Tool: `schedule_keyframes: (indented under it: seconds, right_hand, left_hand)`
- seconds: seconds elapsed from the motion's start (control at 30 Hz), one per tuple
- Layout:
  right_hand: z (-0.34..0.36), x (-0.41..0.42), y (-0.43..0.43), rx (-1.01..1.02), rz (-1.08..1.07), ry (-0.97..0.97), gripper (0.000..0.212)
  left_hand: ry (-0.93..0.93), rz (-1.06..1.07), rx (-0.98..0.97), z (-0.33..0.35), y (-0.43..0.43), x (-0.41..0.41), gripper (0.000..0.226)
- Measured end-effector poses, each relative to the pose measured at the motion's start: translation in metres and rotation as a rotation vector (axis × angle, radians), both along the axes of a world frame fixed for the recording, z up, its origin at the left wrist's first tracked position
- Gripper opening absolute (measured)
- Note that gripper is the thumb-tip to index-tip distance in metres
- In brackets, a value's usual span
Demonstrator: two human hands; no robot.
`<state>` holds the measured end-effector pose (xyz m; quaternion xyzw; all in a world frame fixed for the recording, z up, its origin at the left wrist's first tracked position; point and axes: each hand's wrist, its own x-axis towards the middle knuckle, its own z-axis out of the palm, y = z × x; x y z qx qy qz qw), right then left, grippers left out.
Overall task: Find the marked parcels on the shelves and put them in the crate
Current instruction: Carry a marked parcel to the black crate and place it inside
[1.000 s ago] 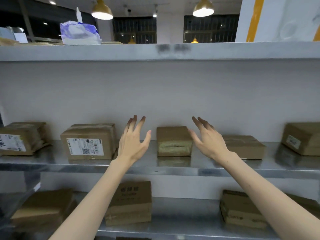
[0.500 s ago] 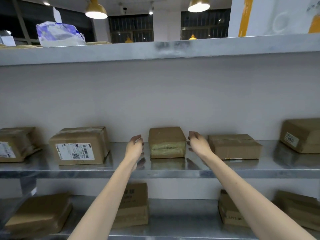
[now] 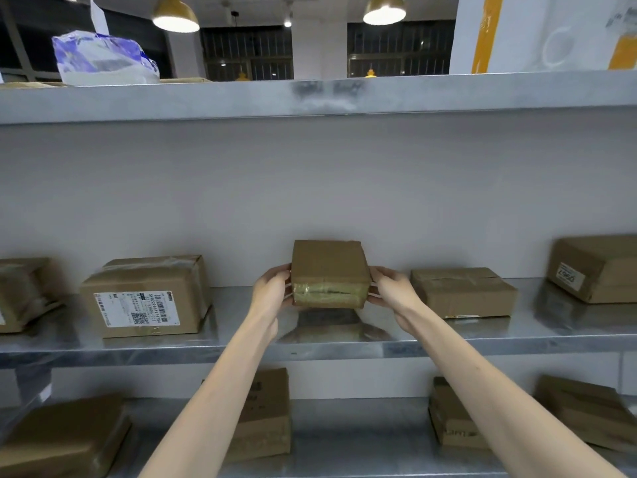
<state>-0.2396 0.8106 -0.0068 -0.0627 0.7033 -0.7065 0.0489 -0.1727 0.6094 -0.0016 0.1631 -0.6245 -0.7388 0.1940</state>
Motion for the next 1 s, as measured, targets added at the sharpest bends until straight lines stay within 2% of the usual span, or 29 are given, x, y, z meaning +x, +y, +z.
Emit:
schedule_keyframes:
  seconds: [0.23,0.3,0.37,0.6,0.7,0.77,0.87,1.0]
  right_hand:
    - [0.014,0.0,-0.001,-0.099,-0.022,0.118,0.017]
    - [0.012,0.0,-0.002,-0.07,-0.04,0.136,0.014]
    - [0.009,0.002,-0.001,-0.038,-0.042,0.133,0.016]
    - [0.009,0.002,-0.004,-0.116,-0.031,0.102,0.027]
    - [0.011,0.002,-0.004,-0.066,-0.001,0.141,0.024]
    - [0.013,0.001,-0.004,-0.052,0.008,0.159,0.029]
    - [0.015,-0.001,-0.004,-0.088,-0.012,0.154,0.034]
    - [0.015,-0.005,-0.006,-0.138,-0.042,0.159,0.025]
  left_hand:
    - [0.085,0.032,0.049,0.015,-0.005,0.004,0.021]
    - [0.081,0.038,0.046,0.015,-0.006,0.004,0.019]
    - [0.062,0.042,0.013,0.013,-0.006,0.005,0.018]
    - [0.055,0.023,-0.05,0.012,-0.01,0.007,0.024]
    - [0.068,-0.012,-0.102,0.016,-0.012,0.006,0.032]
    - [0.075,-0.016,-0.116,0.019,-0.013,0.004,0.034]
    - [0.094,-0.012,-0.091,0.024,-0.015,0.001,0.028]
    - [0.111,-0.025,-0.045,0.026,-0.017,-0.002,0.019]
